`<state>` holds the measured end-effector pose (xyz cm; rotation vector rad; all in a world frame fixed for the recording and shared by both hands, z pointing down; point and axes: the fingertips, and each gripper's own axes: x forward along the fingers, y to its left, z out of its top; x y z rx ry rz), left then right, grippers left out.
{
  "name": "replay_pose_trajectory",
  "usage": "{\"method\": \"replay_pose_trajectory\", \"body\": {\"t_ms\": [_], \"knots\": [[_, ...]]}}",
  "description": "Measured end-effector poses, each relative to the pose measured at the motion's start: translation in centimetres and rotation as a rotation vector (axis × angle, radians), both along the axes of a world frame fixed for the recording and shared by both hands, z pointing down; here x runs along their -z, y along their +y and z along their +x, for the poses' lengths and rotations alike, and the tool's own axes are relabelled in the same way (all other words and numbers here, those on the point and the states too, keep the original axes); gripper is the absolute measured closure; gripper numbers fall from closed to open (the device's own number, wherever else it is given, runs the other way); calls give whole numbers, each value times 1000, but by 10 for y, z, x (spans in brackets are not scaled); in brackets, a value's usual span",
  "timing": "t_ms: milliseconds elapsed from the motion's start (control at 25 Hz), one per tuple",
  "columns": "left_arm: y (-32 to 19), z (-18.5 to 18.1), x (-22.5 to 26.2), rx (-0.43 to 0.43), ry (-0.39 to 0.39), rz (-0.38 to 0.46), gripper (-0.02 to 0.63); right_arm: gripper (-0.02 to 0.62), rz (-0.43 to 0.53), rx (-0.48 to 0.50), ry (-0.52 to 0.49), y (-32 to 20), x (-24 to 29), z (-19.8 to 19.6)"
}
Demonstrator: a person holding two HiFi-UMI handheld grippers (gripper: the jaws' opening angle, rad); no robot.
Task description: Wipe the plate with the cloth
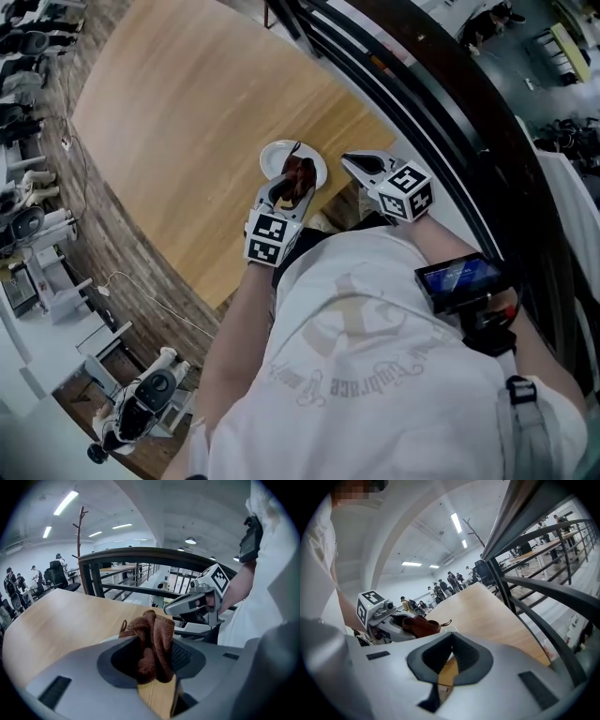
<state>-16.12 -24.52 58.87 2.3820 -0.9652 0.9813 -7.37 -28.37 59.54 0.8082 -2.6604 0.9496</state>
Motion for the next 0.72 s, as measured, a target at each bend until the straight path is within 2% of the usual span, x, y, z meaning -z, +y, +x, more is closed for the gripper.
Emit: {"method": "replay_pose_trajectory", "body": {"t_ms": [160, 360, 560, 720], "knots": [[-18, 8, -7, -47, -69, 11, 436, 581, -11, -47, 2, -2, -5, 10], [-30, 26, -10, -116, -87, 11, 437, 581, -14, -100, 7, 2, -5, 25], [-38, 36, -27, -185, -140, -40, 437, 581, -26, -151, 14, -2, -11, 40], [-27, 34, -34, -201, -173, -90, 436, 581, -33, -169, 13, -2, -14, 46]]}}
